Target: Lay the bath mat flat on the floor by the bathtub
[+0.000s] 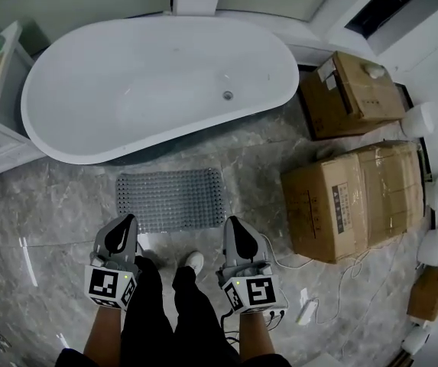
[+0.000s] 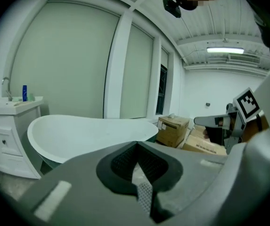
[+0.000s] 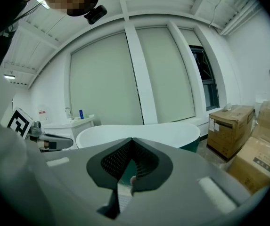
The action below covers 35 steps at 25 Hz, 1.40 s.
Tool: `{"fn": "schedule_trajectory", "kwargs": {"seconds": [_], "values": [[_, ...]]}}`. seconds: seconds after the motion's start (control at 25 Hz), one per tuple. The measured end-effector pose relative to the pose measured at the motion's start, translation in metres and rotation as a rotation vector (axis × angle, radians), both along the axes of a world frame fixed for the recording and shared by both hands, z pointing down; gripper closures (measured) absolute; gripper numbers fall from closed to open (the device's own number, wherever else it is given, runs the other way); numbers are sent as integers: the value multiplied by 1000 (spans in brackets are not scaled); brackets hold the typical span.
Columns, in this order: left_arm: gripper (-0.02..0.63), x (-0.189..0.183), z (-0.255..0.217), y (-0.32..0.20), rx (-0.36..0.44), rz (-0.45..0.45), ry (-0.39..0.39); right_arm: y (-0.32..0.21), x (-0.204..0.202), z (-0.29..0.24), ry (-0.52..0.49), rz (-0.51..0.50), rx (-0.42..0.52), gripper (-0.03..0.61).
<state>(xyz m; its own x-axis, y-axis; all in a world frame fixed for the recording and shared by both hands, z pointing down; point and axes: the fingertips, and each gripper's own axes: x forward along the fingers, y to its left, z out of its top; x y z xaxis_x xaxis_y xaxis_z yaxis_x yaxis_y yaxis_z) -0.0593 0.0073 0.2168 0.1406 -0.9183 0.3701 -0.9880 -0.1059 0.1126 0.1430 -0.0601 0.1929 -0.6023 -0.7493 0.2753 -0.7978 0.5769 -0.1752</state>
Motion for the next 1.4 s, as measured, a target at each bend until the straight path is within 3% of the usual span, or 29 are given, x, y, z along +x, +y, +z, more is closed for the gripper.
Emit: {"fn": "schedule_trajectory", "kwargs": {"seconds": [0.12,0.52,0.76,1.4], "values": [[614,-2,-16,3,15,-38,12,5,-6,-15,-6,-15,17,552],[614,-6,-63,18,17,-61,-68,7,10,-59,-9,-21,62,552],[614,-15,-72,32,25,-108,-50,7,14,-81,-14,11,78,552],[614,-29,-150,35,160,-167,-147,4,19,-135,-63,-37,154,555]]}}
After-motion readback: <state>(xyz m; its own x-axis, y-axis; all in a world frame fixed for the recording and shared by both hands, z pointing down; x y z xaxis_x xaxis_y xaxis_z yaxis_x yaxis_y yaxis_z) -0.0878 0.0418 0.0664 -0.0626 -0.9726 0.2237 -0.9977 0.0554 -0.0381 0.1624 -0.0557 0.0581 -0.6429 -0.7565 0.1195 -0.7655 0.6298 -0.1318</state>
